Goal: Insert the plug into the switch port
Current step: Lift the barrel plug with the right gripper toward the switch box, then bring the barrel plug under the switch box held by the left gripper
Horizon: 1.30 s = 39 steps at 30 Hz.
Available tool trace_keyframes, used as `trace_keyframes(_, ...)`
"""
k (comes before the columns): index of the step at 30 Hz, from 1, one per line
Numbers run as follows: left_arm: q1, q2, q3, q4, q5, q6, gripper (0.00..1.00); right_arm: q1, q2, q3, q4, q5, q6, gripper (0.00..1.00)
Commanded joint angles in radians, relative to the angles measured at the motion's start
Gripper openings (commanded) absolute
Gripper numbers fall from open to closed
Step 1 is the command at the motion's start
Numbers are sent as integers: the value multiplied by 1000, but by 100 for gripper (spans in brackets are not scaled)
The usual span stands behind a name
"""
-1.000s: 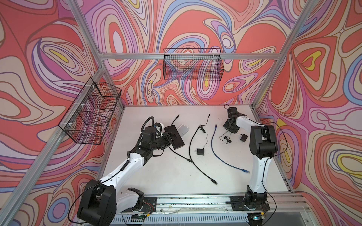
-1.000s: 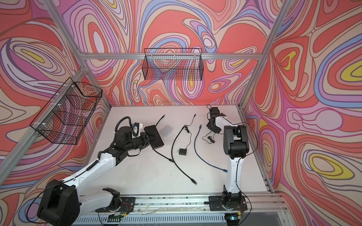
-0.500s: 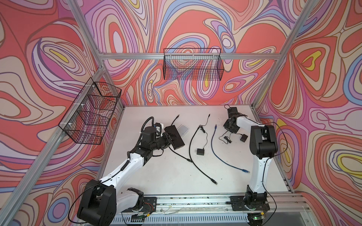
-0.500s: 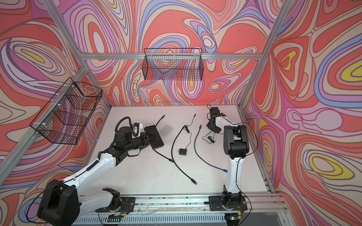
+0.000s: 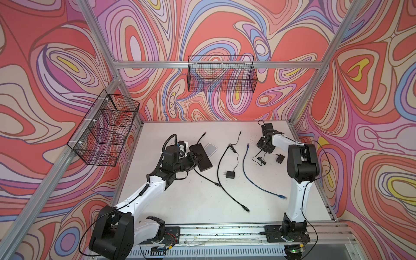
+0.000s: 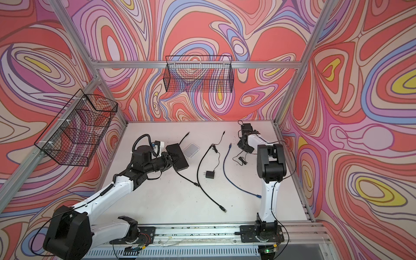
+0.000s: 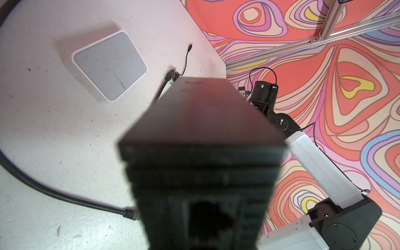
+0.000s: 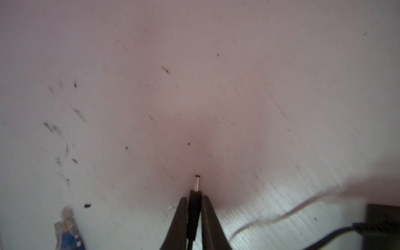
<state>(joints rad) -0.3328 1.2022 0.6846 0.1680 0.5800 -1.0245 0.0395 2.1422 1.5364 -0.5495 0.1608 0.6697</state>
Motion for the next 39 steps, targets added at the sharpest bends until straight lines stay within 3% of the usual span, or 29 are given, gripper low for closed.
trace_keyframes(1, 6, 5, -6, 51, 17, -2, 7, -5, 11, -38, -24, -48, -16, 0)
trace_keyframes(10, 6, -26, -5, 24, 25, -6, 7, -5, -173, -101, 177, -257, -282, 0)
trace_keyframes(16, 7, -41, 2, 82, 70, -95, 7, -2, -307, -152, 146, -664, -478, 0)
trace_keyframes(23, 7, -41, 43, 26, 60, -61, 7, 25, -536, -333, 144, -877, -537, 0)
trace_keyframes(27, 6, 4, 91, 58, 93, -52, 7, 92, -610, -370, 82, -893, -560, 0)
trace_keyframes(30, 7, 52, 138, 98, 127, -53, 7, 190, -638, -389, 32, -812, -565, 0)
trace_keyframes(34, 7, 113, 178, 161, 154, -55, 7, 268, -688, -473, 79, -770, -524, 0)
trace_keyframes(39, -1, 185, 200, 228, 170, -92, 7, 298, -726, -540, 153, -817, -487, 0)
